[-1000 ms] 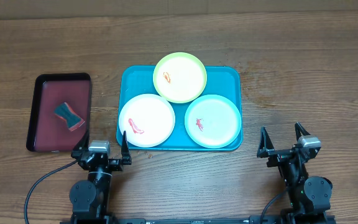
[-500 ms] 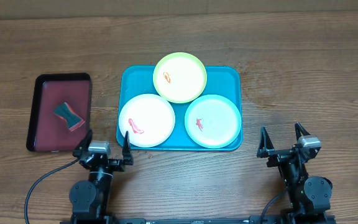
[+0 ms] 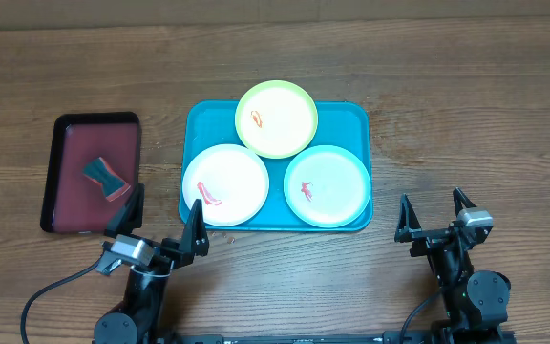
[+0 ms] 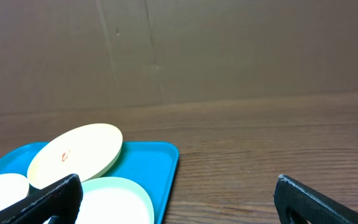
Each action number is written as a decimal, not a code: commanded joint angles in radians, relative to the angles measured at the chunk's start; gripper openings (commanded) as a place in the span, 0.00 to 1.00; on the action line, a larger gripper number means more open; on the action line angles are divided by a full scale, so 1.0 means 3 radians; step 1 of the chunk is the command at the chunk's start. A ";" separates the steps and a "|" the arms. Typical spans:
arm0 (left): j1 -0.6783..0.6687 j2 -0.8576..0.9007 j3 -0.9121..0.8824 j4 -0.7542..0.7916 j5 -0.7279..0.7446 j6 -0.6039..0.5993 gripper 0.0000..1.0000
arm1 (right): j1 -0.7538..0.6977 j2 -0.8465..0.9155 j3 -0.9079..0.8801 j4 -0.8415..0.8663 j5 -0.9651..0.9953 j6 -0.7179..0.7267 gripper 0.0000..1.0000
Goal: Clean dirty plates on tray and stack at the side
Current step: 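Move the left gripper over the black tray and grasp the sponge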
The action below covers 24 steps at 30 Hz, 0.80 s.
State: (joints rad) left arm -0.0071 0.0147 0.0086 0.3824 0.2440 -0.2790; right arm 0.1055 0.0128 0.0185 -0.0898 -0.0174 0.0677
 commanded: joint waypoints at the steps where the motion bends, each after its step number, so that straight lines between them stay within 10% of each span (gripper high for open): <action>1: -0.0022 -0.0022 0.0125 -0.0067 -0.0181 -0.0032 1.00 | 0.0003 -0.0032 -0.0033 0.0020 0.0045 0.0015 1.00; 11: -0.0022 0.1429 0.1761 -0.1731 -0.1400 0.0315 1.00 | 0.0003 -0.0032 -0.0033 0.0020 0.0043 0.0015 1.00; 20: -0.0006 0.2572 0.2591 -0.1826 -0.1222 0.0295 1.00 | 0.0003 -0.0032 -0.0033 0.0020 0.0045 0.0015 1.00; 24: 0.0175 0.3109 0.3286 -0.2702 -0.1399 0.0128 1.00 | 0.0003 -0.0032 -0.0033 0.0020 0.0043 0.0015 1.00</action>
State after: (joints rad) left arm 0.0010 0.8333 0.8162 -0.2951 -0.1207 -0.2073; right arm 0.1055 0.0109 0.0185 -0.0902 -0.0174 0.0673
